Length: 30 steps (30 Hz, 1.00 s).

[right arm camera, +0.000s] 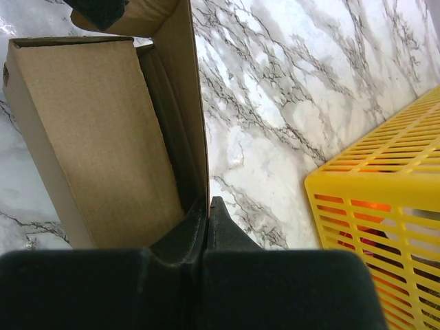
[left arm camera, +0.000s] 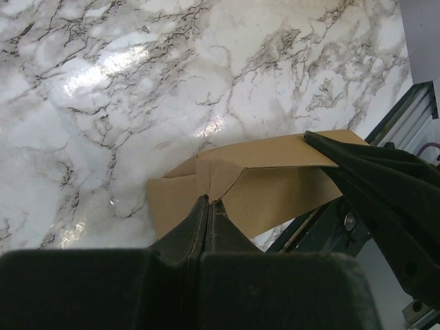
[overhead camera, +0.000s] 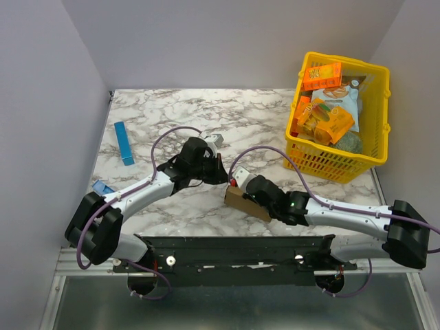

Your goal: Fold the paper box

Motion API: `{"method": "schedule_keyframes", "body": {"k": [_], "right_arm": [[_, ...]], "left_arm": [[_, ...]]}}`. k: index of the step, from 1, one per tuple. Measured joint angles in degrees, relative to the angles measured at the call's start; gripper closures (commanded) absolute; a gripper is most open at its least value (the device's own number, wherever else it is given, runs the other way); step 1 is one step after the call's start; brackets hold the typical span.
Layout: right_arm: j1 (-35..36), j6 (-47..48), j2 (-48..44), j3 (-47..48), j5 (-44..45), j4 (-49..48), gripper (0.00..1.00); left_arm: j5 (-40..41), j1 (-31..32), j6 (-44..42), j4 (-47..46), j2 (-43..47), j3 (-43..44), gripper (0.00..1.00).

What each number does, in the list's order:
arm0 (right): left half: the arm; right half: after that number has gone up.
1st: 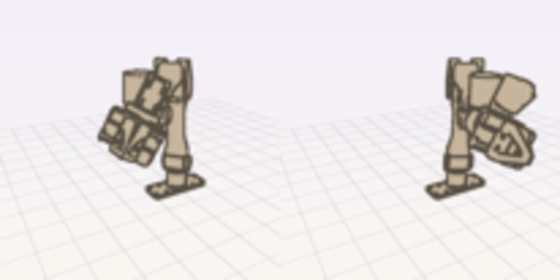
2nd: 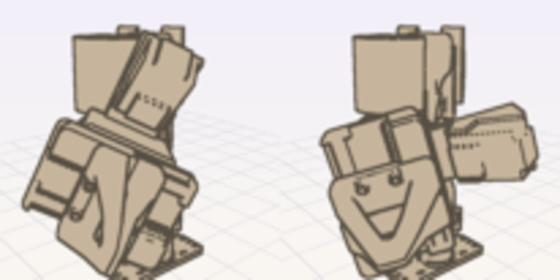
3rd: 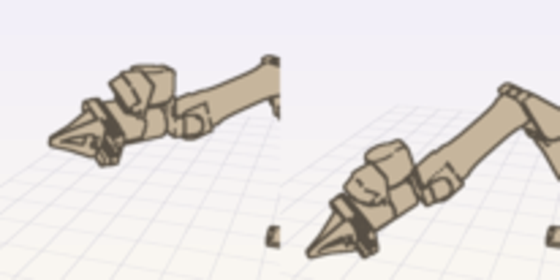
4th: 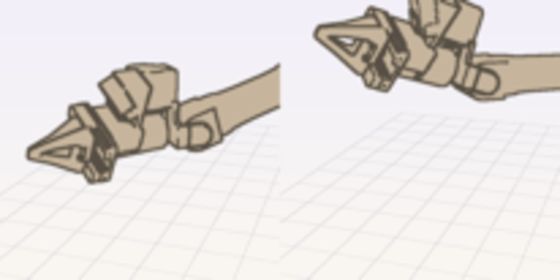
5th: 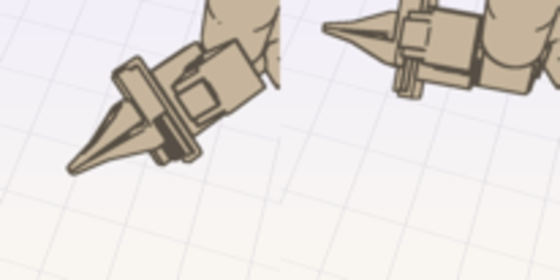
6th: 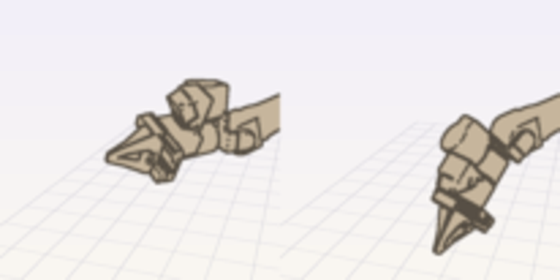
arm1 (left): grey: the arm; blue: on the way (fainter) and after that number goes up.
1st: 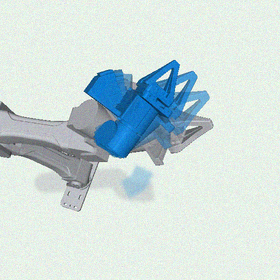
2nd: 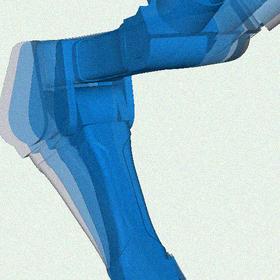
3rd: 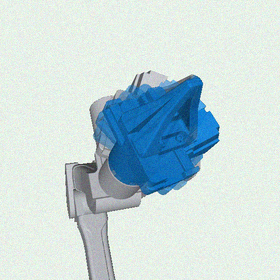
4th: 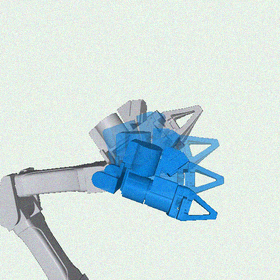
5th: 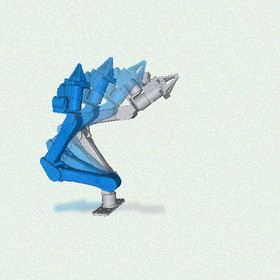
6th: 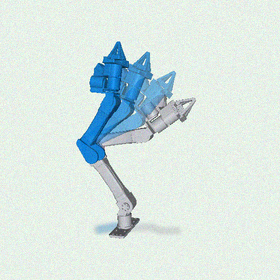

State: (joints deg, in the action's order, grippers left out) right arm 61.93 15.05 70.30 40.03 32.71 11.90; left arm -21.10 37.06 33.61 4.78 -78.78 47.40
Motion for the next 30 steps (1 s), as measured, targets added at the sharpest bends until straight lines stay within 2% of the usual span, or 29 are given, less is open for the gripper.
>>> {"method": "schedule_keyframes", "body": {"k": [6,9,10,12,13,15,16,21,25,30], "right_arm": [[0.00,0.00,0.09,0.00,0.00,0.00,0.99],[0.04,-0.04,0.09,0.09,-0.37,0.02,0.86],[0.07,-0.20,0.09,0.35,-0.59,0.39,0.77],[0.04,-0.76,0.09,0.94,-0.83,1.46,0.65],[-0.07,-0.94,-0.04,1.20,-0.94,1.97,0.53],[-0.09,-1.77,-0.76,1.51,-1.66,3.28,0.43],[-0.13,-1.81,-1.33,1.84,-2.21,4.17,0.33],[-0.22,-3.82,-4.70,4.35,-5.70,6.38,0.20],[-0.24,-6.27,-4.85,8.07,-8.92,8.59,0.01],[-0.28,-7.96,-4.39,10.21,-13.22,10.03,0.00]], "left_arm": [[-0.02,0.00,1.44,-0.66,0.42,-0.76,1.00],[0.00,0.00,1.81,-1.05,1.27,-1.70,1.00],[0.04,0.00,1.81,-1.11,1.40,-1.88,1.00],[0.04,0.00,1.60,-1.27,1.51,-1.90,1.00],[0.04,0.02,1.46,-1.27,1.55,-1.90,1.00],[0.07,0.02,0.68,-1.14,1.81,-1.90,1.00],[0.09,0.02,0.11,-0.98,1.99,-1.90,1.00],[0.09,0.02,-2.75,-0.31,2.80,-1.90,1.00],[0.09,0.02,-5.46,-0.87,4.13,-2.51,1.00],[0.09,0.02,-8.85,-2.78,6.82,-5.49,1.00]]}}
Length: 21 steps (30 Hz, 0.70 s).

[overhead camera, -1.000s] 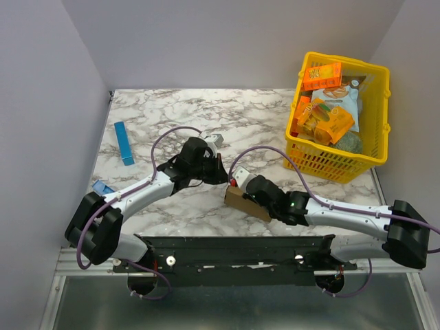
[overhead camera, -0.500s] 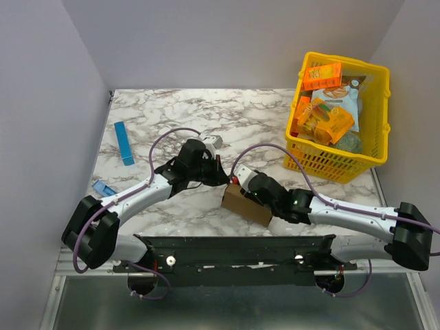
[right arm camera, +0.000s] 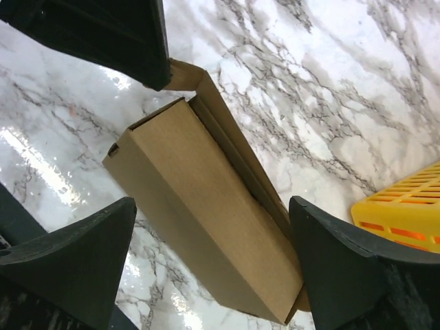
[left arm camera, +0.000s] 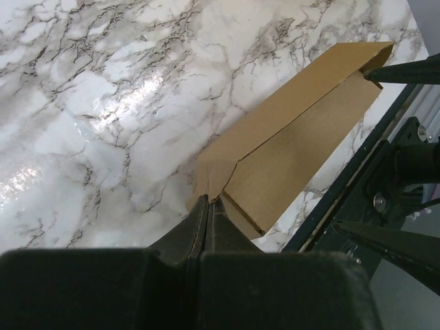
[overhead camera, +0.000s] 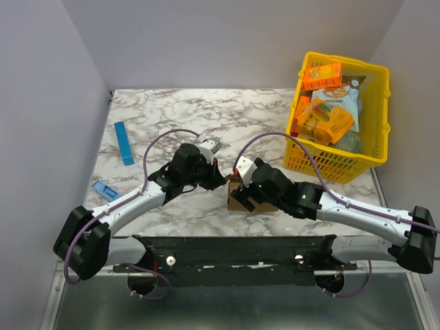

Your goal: Fold the paper box

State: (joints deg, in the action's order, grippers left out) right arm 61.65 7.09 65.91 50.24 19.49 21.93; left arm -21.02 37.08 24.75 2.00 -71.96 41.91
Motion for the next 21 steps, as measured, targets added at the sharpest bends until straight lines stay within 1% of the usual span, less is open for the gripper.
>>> {"method": "schedule_keyframes", "body": {"k": [4,12,17,21], "right_arm": [[-0.48,0.28,0.33,0.76,-2.14,2.08,0.00],[-3.28,2.97,1.14,4.83,-8.35,5.79,0.00],[-3.54,3.21,3.63,5.22,-12.39,8.00,0.00],[-3.54,1.44,5.92,5.38,-15.30,8.70,0.00]], "left_arm": [[0.00,0.17,-2.95,-1.42,1.66,-1.57,1.00],[-1.07,2.58,-7.87,-7.41,5.90,-5.90,1.00],[-1.03,3.19,-9.38,-9.42,6.45,-6.38,1.00],[0.11,3.72,-10.21,-10.01,6.67,-6.58,1.00]]}}
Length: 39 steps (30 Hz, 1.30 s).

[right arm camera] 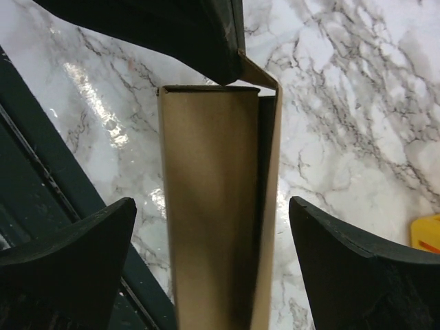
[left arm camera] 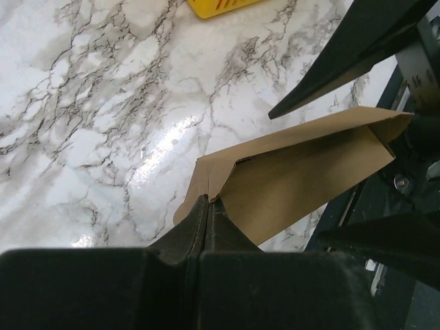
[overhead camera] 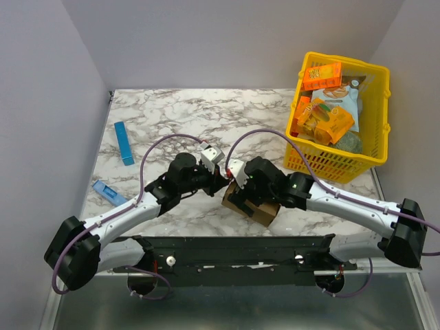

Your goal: Fold the paper box

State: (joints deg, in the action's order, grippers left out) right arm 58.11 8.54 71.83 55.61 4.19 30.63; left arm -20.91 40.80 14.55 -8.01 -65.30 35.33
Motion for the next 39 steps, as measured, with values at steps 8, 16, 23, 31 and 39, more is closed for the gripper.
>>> {"method": "schedule_keyframes", "body": {"k": [8,16,23,31,39], "right_arm": [[0.00,-3.48,2.25,-0.04,-0.94,0.13,0.00],[0.00,-3.82,2.23,-3.34,0.98,-0.33,0.11],[0.00,-6.21,2.25,-3.52,2.69,-0.81,0.41],[0.00,-6.49,4.72,-3.54,5.60,-1.68,0.53],[0.17,-5.97,7.39,-2.32,8.20,-2.21,0.53]], "left_arm": [[2.23,1.36,-1.07,-1.03,1.42,-1.51,1.00],[3.50,2.10,-1.70,-2.40,2.21,-2.36,1.00],[5.99,2.23,-1.68,-2.49,2.43,-2.36,1.00],[8.33,2.62,-1.22,0.92,1.20,-0.13,1.00],[10.69,2.78,0.07,8.92,-2.45,6.45,1.00]]}}
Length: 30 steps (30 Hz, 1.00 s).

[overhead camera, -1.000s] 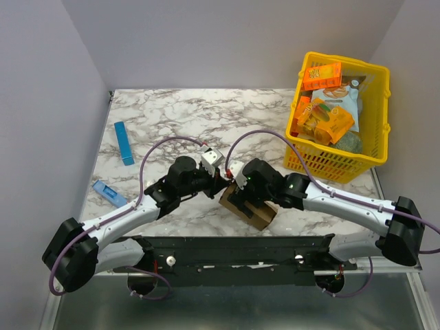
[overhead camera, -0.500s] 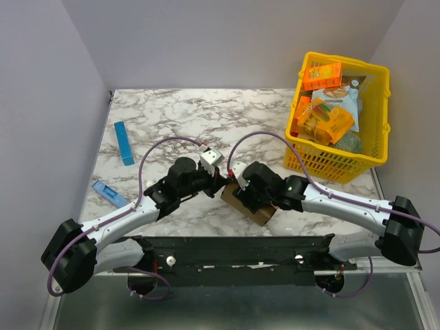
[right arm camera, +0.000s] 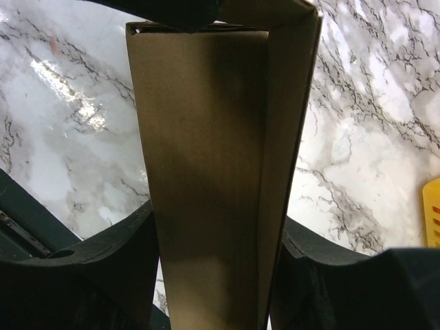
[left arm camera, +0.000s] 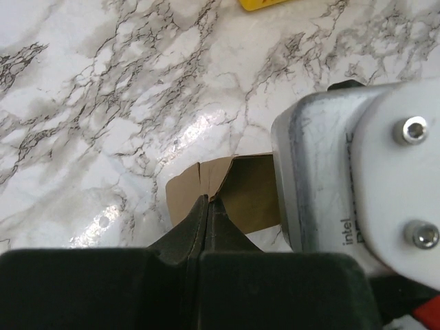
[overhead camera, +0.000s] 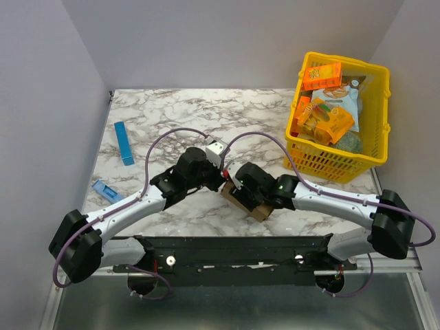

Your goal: Fold the paper box

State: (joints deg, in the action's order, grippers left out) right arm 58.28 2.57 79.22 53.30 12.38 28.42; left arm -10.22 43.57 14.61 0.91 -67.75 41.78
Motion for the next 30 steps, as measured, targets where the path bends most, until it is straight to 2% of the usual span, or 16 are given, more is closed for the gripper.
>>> {"method": "schedule_keyframes", "body": {"k": [5,30], "right_arm": [[0.02,-0.22,0.11,0.00,0.83,-0.07,0.53],[0.15,-0.72,0.11,-0.26,1.31,0.20,0.53]], "left_arm": [[0.15,0.00,2.95,1.20,-1.22,1.22,1.00],[2.08,-0.07,10.84,-7.15,0.37,-5.18,1.00]]}}
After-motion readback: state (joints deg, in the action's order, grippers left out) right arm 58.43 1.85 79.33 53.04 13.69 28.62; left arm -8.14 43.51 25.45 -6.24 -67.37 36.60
